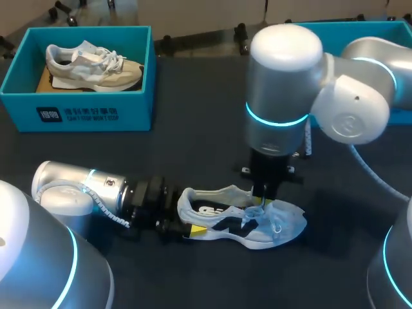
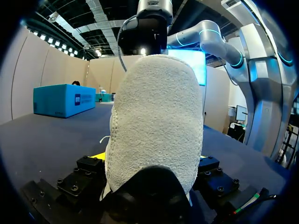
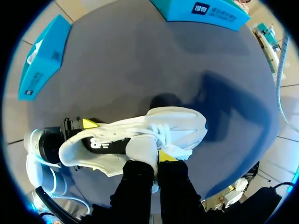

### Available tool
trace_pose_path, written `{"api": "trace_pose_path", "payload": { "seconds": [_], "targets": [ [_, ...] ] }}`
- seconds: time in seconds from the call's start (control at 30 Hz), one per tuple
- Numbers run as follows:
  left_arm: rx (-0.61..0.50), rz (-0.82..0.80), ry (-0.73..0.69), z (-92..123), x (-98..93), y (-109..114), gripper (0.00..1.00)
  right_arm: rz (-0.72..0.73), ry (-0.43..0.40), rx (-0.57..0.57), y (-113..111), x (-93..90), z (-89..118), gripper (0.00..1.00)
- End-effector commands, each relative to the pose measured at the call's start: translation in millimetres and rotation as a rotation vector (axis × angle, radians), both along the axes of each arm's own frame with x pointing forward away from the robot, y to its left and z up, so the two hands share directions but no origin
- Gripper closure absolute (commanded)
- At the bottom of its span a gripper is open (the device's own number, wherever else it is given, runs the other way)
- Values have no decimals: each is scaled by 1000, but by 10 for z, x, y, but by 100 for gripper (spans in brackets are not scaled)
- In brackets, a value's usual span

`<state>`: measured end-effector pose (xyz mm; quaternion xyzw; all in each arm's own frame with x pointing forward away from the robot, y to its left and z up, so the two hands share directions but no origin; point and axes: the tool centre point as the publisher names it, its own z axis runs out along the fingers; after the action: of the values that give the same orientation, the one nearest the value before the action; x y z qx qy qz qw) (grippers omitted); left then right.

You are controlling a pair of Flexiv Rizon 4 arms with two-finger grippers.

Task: Take the shoe out of the shoebox, open the shoe tongue, remove and reinsert the insole, then place the shoe into the shoebox

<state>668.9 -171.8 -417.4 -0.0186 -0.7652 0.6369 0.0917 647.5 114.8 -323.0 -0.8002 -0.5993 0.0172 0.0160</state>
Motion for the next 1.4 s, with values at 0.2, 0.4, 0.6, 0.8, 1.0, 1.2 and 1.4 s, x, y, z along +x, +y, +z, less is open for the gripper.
{"api": "trace_pose_path", "payload": {
  "seconds": [0.2,0.4,0.6,0.8,1.0,1.2,1.4],
  "targets": [
    [2,0,1,-51,17,0,100,86,-60,199,-379,-116,27,100],
    [2,0,1,-51,17,0,100,171,-131,282,-575,-137,-65,100],
    [2,0,1,-51,17,0,100,210,-146,348,-700,-127,-127,100],
    [2,0,1,-51,17,0,100,236,-163,408,-755,-120,-211,100],
    [2,0,1,-51,17,0,100,268,-196,468,-770,-107,-366,100],
    [2,0,1,-51,17,0,100,285,-226,482,-750,-132,-358,85],
    [2,0,1,-51,17,0,100,285,-180,427,-710,-142,-55,0]
  ]
}}
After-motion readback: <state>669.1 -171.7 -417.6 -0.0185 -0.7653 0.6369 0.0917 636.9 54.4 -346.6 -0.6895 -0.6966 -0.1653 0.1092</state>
